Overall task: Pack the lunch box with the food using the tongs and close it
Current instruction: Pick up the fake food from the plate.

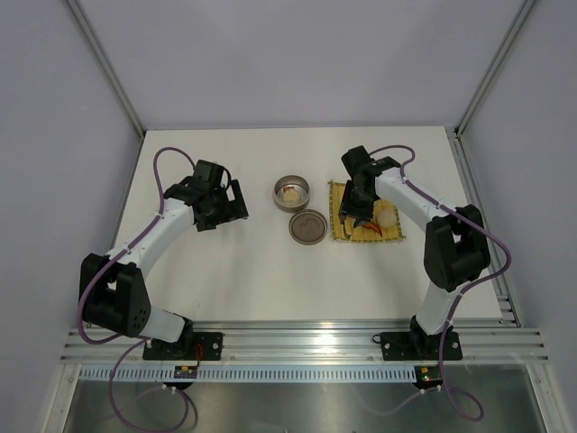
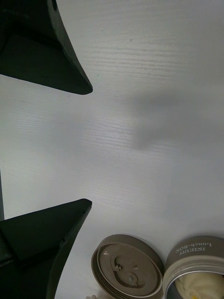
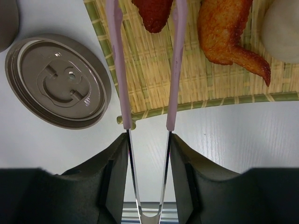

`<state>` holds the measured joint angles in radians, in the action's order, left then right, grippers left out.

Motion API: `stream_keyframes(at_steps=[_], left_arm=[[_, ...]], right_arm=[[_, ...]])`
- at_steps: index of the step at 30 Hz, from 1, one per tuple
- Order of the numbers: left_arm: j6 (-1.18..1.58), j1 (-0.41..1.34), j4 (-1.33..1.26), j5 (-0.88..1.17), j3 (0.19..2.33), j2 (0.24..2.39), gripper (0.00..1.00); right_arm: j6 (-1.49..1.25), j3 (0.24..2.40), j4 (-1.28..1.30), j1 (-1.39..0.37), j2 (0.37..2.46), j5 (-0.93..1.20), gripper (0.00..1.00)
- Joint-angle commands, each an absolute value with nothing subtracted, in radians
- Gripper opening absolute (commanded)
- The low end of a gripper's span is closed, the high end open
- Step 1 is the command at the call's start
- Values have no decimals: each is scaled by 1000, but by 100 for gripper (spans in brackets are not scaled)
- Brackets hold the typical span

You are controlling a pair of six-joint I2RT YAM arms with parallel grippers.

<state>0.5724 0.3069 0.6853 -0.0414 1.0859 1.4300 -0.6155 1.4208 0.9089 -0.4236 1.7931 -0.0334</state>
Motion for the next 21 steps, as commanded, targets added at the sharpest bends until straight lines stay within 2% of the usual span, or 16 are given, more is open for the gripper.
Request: stream_keyframes(at_steps=[1, 11, 17, 21], left_arm=[[554, 298, 649, -31, 1083, 1414, 99], [551, 288, 647, -32, 1080, 1416, 99], [551, 285, 647, -34, 1078, 1414, 99], [551, 285, 644, -31, 1078, 1414, 99]], right_arm=[[-641, 1436, 891, -434, 1812, -37, 46], [-641, 1470, 896, -434, 1870, -71, 45], [-641, 1473, 902, -433, 1856, -83, 35], [-643, 1471, 908, -434, 1842, -84, 23]])
